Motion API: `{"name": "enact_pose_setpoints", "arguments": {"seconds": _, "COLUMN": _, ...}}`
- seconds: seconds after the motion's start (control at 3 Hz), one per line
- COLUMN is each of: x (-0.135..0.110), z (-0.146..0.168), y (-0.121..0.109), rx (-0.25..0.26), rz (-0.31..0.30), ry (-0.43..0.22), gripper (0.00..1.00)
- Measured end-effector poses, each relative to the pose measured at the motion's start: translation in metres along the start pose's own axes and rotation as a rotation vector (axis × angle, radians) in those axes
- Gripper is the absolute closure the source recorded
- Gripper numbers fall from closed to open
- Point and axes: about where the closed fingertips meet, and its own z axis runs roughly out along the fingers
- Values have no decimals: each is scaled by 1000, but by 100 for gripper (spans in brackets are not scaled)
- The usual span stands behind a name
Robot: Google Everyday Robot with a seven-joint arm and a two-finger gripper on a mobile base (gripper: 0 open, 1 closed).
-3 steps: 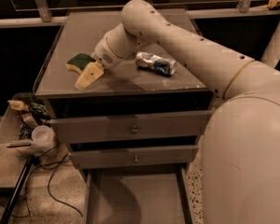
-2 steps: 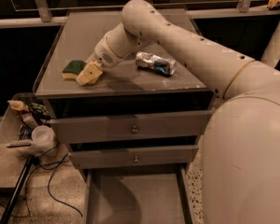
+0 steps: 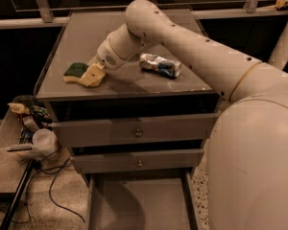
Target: Place sponge into bottom drawer
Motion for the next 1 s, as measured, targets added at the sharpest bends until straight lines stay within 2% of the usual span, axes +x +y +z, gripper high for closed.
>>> {"name": "enact_pose_setpoints", "arguments": {"seconds": 0.33, "x": 0, "z": 0, "y": 0, "rx": 0, "rz": 0, "ry": 0, "gripper": 100}}
{"name": "enact_pose_setpoints", "arguments": {"seconds": 0.67, "x": -6, "z": -2, "y": 1, "rx": -8, "rz": -19, "ry": 6, "gripper": 100}}
{"name": "enact_pose_setpoints", "arguments": {"seconds": 1.0, "x": -6, "z": -22, "y": 3, "rx": 12, "rz": -25, "ry": -4, "gripper": 100}}
